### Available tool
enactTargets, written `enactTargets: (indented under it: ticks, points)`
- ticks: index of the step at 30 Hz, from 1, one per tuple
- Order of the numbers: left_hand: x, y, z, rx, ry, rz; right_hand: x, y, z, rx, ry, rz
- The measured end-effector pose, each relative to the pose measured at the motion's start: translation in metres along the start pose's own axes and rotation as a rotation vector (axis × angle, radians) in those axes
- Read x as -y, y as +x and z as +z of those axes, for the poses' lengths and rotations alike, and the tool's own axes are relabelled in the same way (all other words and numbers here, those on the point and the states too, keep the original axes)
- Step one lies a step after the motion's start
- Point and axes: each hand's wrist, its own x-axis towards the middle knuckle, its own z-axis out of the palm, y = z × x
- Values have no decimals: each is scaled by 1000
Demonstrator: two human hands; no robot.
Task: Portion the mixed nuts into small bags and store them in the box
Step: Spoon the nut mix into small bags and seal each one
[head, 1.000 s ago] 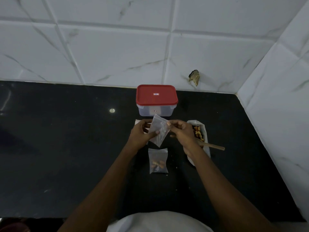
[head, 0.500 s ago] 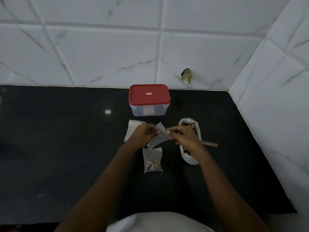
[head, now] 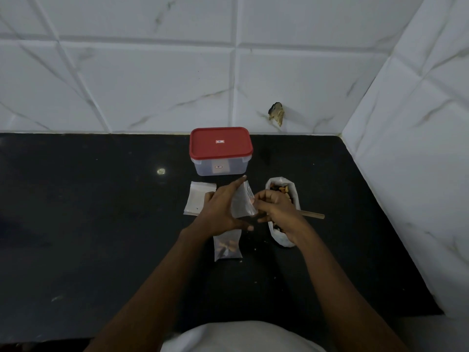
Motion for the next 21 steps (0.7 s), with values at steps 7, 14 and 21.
enactTargets:
  ticks: [7,14,21]
  points:
    - [-12,1,-2,-65,19,-26,0,-2,6,-136,-145,-196]
    - [-11,-4,-4,-56,100,61,0,-3,-3,7,-199,-179]
    - [-17,-5,1,-97,68,65,1,-3,11,-107,-106,-156]
